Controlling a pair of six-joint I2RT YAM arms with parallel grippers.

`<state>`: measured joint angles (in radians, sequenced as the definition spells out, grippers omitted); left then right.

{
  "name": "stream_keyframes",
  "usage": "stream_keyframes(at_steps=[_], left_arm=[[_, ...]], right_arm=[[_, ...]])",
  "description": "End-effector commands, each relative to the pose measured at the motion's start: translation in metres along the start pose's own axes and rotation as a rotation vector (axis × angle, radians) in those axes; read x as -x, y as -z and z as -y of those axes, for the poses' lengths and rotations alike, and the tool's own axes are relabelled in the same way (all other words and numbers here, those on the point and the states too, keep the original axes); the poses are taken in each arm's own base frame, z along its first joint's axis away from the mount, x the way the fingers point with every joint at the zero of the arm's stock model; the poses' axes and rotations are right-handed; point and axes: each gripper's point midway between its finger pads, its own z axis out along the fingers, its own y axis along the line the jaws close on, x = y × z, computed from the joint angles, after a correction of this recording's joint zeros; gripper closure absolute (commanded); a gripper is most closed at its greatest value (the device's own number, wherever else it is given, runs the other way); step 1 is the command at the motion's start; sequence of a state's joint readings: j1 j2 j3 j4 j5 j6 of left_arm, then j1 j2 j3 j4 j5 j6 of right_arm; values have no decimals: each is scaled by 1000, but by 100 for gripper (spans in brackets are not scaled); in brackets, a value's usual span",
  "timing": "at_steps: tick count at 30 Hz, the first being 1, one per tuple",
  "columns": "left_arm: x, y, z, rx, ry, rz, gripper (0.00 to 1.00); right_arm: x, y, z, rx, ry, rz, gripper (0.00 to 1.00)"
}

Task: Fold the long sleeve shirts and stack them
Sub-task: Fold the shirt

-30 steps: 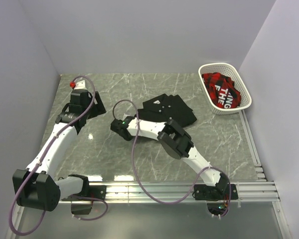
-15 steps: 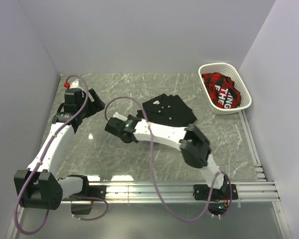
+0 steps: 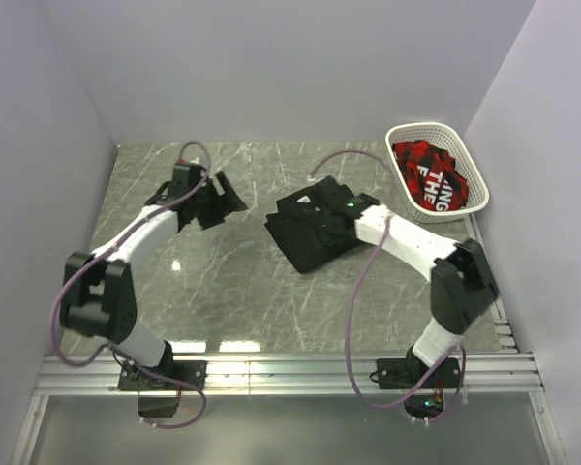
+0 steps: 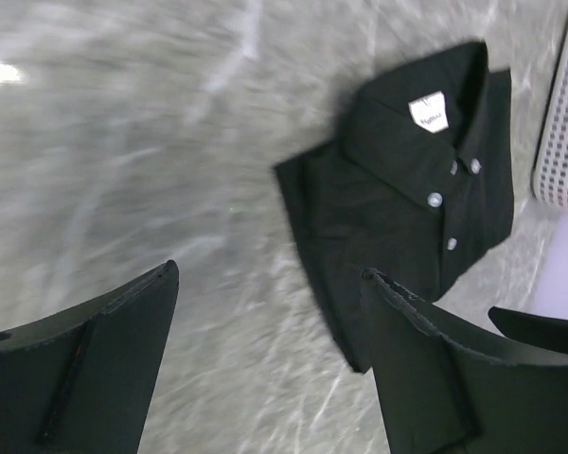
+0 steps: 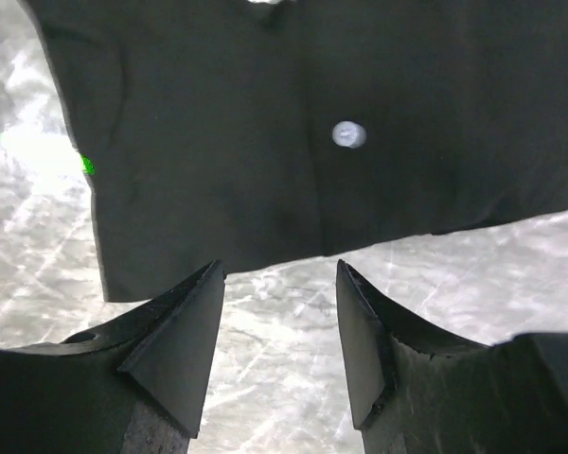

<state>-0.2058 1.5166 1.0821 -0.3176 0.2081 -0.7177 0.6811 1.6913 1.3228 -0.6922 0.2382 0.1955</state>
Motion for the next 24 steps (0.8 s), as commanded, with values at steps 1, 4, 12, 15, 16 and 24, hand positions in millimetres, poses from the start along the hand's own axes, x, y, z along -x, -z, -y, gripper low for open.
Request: stream_keyframes(at_steps=[1, 4, 12, 15, 16, 24], left_arm=[[2, -19, 51, -126, 5, -14, 17], [-8, -44, 66, -133, 7, -52, 20], [-29, -93, 86, -113, -19, -97, 42], [-35, -105, 83, -85, -25, -101, 50], [-38, -107, 79, -76, -22, -103, 52], [-68, -133, 35, 10, 22, -129, 70]], right_arm=[[41, 30, -21, 258, -158, 206, 41], [43, 31, -19, 319, -207, 253, 41], [38, 25, -36, 451, -231, 252, 44], [35, 20, -48, 512, -231, 219, 47], [35, 18, -53, 539, -237, 216, 49], [-23, -39, -79, 593, -244, -67, 55]])
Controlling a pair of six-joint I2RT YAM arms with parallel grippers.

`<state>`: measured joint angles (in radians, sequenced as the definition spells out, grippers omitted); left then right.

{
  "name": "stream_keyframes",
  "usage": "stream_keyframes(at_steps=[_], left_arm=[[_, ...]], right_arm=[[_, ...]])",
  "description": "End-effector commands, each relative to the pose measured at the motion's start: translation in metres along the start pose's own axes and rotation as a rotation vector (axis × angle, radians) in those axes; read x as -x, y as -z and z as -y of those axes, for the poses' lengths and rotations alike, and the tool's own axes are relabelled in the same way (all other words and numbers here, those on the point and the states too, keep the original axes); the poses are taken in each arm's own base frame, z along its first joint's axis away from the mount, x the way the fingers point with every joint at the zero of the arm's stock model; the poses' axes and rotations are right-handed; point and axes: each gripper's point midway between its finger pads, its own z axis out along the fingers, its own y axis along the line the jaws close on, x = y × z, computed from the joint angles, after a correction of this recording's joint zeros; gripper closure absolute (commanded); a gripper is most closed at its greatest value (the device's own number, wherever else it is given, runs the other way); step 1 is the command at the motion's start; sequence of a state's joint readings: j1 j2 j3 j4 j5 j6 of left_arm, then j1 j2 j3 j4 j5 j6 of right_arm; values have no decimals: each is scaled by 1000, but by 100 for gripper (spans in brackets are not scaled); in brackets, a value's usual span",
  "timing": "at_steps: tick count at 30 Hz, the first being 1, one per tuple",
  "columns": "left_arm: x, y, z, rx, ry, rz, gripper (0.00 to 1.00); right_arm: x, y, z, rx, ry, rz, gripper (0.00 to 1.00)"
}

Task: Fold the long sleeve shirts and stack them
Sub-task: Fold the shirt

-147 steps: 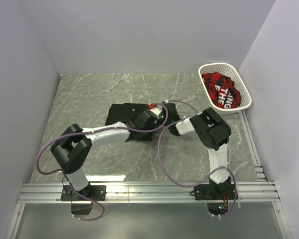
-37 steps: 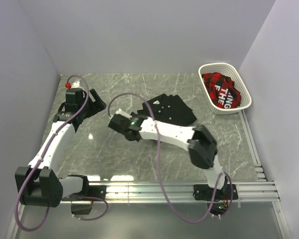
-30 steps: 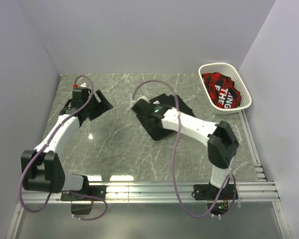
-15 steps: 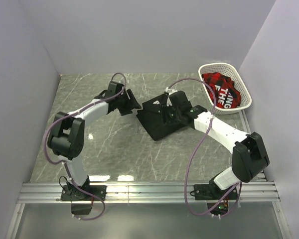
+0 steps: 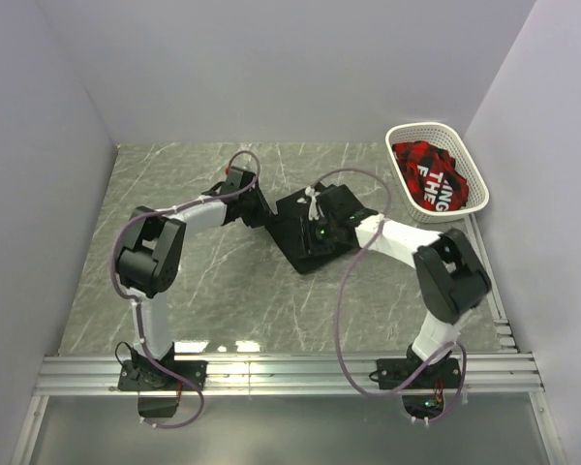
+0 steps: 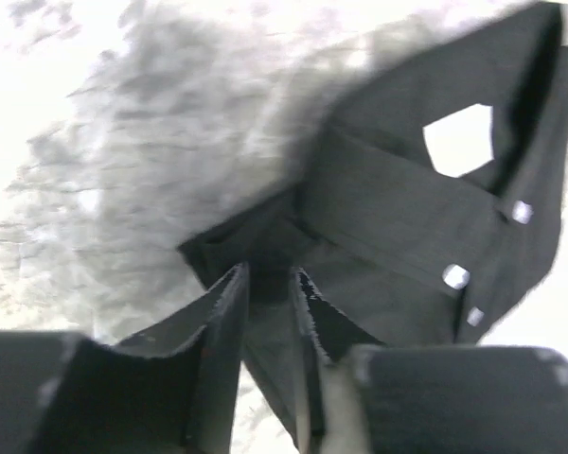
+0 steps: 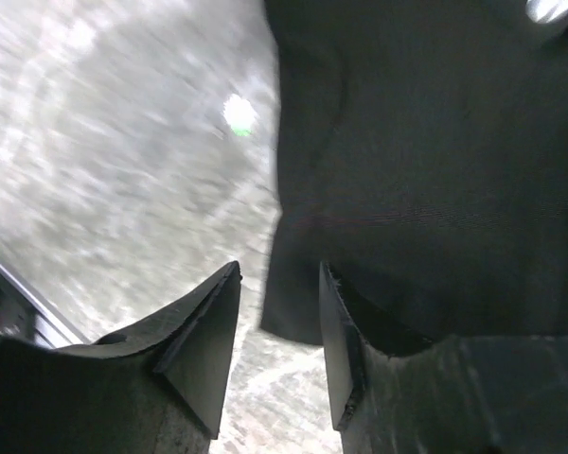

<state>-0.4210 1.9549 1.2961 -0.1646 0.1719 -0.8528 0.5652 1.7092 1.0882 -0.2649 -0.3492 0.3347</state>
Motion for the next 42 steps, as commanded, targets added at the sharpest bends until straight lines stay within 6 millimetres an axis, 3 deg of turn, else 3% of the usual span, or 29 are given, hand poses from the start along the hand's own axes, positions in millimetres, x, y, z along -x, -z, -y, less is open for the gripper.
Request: stream_keyframes(at_steps=[1, 8, 12, 14, 17, 18, 20, 23, 26, 29, 32, 34, 37, 38, 42], left_arm=[[-6, -16, -19, 32, 33, 17, 71], [-31, -26, -51, 99, 91, -18, 83], [-27, -19, -61, 115, 108, 5, 84], [-16, -15, -63, 118, 99, 24, 82], [6, -2, -47, 106, 41, 76, 74], [12, 4, -38, 90, 29, 88, 65], [21, 15, -20, 56, 4, 104, 55], [28, 41, 6, 23, -40, 164, 32], [24, 64, 26, -1, -68, 189, 24], [10, 77, 43, -48, -79, 179, 26], [-12, 70, 50, -78, -81, 121, 33], [-25, 55, 44, -75, -71, 78, 36], [-46, 32, 25, -59, -10, 27, 41], [-56, 22, 8, -22, 5, 3, 44], [-65, 6, -24, 35, 54, -34, 49]], right_arm=[[-29, -16, 4, 28, -52, -124, 55], [-86, -22, 8, 22, -65, -324, 60], [-87, -13, 1, 56, -58, -329, 61], [-75, -6, -5, 67, -33, -289, 61], [-39, 16, -17, 53, 14, -172, 59], [-22, 27, -15, 7, 27, -110, 59], [2, 45, -13, -41, 33, -40, 56], [39, 76, 6, -131, -13, 103, 50], [62, 89, 34, -170, -89, 192, 47], [73, 83, 57, -169, -165, 218, 47], [77, 68, 79, -156, -254, 224, 50], [79, 57, 92, -148, -312, 242, 52], [68, 36, 115, -149, -390, 210, 53], [60, 27, 123, -156, -417, 185, 53], [35, 16, 135, -172, -480, 138, 53]])
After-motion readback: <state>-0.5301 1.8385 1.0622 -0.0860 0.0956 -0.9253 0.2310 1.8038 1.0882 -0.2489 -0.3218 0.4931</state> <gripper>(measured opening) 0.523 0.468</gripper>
